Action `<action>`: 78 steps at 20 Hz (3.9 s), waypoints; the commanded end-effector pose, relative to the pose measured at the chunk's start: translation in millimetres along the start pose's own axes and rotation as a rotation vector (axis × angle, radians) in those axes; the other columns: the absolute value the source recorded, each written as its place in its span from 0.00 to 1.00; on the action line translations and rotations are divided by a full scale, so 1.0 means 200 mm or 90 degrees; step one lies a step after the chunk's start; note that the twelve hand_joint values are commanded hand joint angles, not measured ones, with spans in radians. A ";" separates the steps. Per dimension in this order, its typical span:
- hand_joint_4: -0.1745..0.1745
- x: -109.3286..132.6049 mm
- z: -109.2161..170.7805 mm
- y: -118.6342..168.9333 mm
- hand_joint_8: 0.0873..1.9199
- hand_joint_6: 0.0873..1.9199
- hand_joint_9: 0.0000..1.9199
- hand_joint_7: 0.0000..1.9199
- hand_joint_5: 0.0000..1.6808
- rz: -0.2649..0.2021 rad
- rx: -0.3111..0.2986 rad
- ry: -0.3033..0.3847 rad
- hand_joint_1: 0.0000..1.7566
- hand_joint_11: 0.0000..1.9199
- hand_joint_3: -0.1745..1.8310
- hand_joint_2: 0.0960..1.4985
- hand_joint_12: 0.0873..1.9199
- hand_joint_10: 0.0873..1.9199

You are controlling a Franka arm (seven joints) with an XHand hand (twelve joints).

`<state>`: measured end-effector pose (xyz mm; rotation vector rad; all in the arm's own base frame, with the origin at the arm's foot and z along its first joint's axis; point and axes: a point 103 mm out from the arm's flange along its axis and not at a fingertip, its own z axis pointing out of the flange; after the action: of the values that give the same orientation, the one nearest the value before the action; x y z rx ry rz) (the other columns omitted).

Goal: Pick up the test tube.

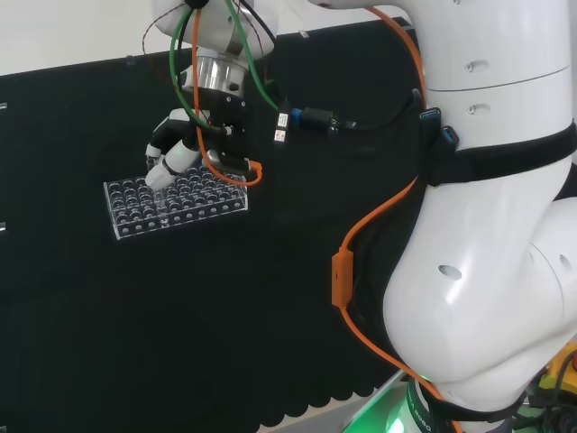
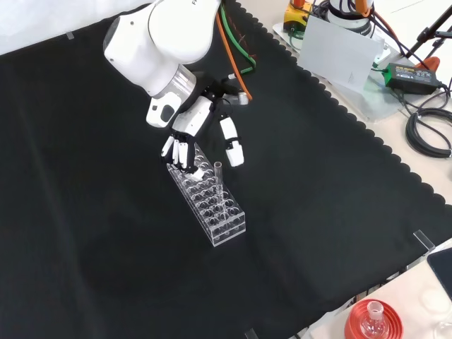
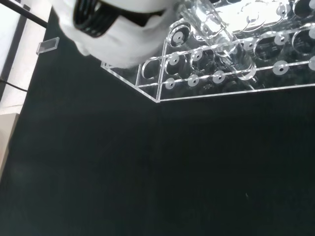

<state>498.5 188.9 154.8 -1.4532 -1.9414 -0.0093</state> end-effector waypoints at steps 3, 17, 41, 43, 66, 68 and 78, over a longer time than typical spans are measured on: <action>0.33 0.04 0.00 0.02 0.35 0.45 0.26 0.38 0.35 -0.007 -0.010 0.010 0.61 0.02 0.48 0.38 0.81 0.41; 0.28 0.05 0.01 0.02 0.34 0.44 0.30 0.45 0.46 -0.010 -0.016 0.006 0.63 0.05 0.48 0.37 0.81 0.40; 0.17 0.12 0.05 0.07 0.30 0.45 0.42 0.60 0.62 -0.013 -0.033 -0.027 0.65 0.17 0.13 0.67 0.77 0.34; 0.16 0.12 0.05 0.06 0.30 0.45 0.43 0.61 0.62 -0.014 -0.035 -0.028 0.66 0.18 0.12 0.67 0.76 0.34; 0.00 0.15 -0.01 0.04 0.30 0.32 0.54 0.64 0.70 -0.018 -0.063 -0.051 0.74 0.24 0.10 0.65 0.72 0.27; 0.00 0.15 -0.01 0.04 0.29 0.30 0.54 0.65 0.71 -0.019 -0.063 -0.054 0.74 0.25 0.10 0.64 0.72 0.26; 0.00 0.18 -0.09 0.01 0.28 0.30 0.54 0.66 0.72 -0.023 -0.070 -0.071 0.74 0.25 0.10 0.64 0.71 0.26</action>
<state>505.4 215.4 178.3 -1.5125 -2.0737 -0.0583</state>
